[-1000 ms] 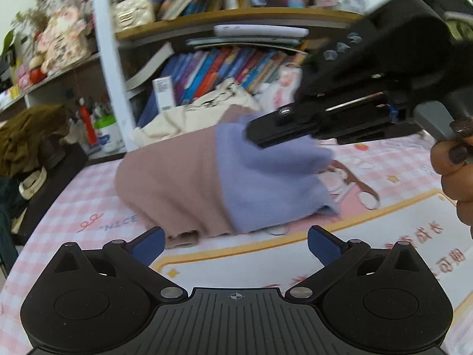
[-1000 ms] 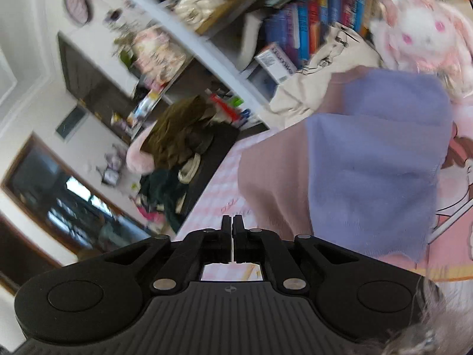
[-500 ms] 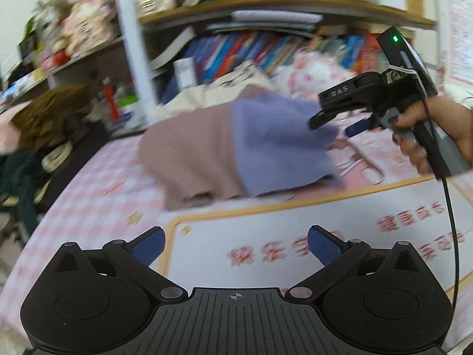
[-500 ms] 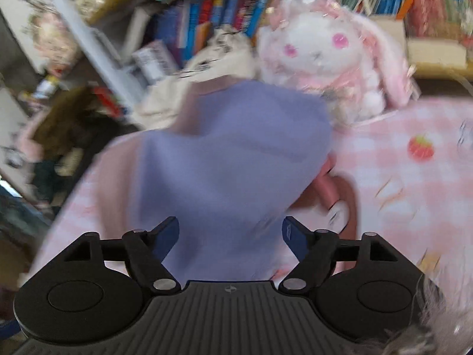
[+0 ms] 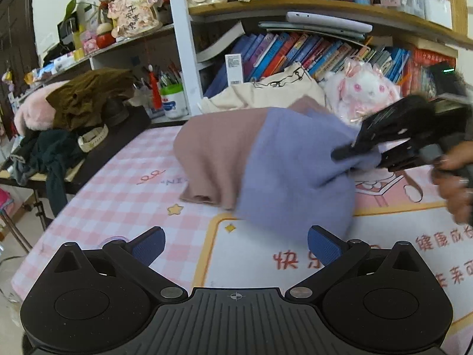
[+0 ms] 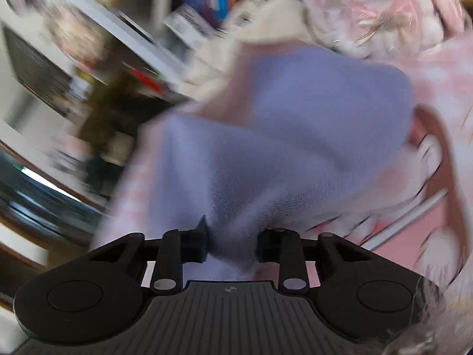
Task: Fold clothes
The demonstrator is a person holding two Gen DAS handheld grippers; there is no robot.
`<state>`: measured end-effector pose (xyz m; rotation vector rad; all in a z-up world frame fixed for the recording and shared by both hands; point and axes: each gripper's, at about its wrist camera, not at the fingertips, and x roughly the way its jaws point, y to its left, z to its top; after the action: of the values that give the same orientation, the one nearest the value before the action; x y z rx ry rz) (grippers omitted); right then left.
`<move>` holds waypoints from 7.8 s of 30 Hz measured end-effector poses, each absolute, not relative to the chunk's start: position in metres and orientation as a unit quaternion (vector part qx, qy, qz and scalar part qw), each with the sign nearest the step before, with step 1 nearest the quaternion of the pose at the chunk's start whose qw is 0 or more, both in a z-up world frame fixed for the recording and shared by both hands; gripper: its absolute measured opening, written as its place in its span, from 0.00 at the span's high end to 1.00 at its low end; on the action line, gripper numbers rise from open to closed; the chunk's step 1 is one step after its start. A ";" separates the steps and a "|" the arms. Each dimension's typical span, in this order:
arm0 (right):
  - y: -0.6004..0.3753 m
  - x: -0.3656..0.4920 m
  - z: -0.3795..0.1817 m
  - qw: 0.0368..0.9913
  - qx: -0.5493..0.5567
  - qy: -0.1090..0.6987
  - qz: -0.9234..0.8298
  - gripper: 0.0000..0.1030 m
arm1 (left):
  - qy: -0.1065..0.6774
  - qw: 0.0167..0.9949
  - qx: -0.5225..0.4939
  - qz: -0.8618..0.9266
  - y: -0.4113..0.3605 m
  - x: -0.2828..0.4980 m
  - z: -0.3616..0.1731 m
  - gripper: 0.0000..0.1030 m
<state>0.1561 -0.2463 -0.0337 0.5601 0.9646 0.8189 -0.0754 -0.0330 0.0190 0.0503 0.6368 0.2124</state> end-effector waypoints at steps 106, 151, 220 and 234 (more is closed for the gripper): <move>-0.265 0.036 -0.004 0.867 0.089 0.441 0.214 0.33 | 0.334 0.941 -0.053 -0.015 0.084 -0.067 0.021 0.25; -0.348 -0.035 -0.040 0.871 -0.025 0.458 0.177 0.89 | 0.464 0.883 0.047 0.045 0.007 -0.044 -0.030 0.86; -0.295 -0.038 -0.039 0.879 -0.060 0.471 0.027 0.84 | 0.309 0.932 -0.078 0.175 0.236 -0.012 0.012 0.71; -0.311 -0.042 -0.038 0.883 0.001 0.469 0.002 0.64 | 0.395 0.905 -0.145 -0.063 0.109 0.003 -0.034 0.45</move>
<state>-0.0417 -0.3107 -0.0384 0.0021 0.9759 0.0037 0.0030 0.1090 -0.0336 -0.2993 0.8166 -0.1294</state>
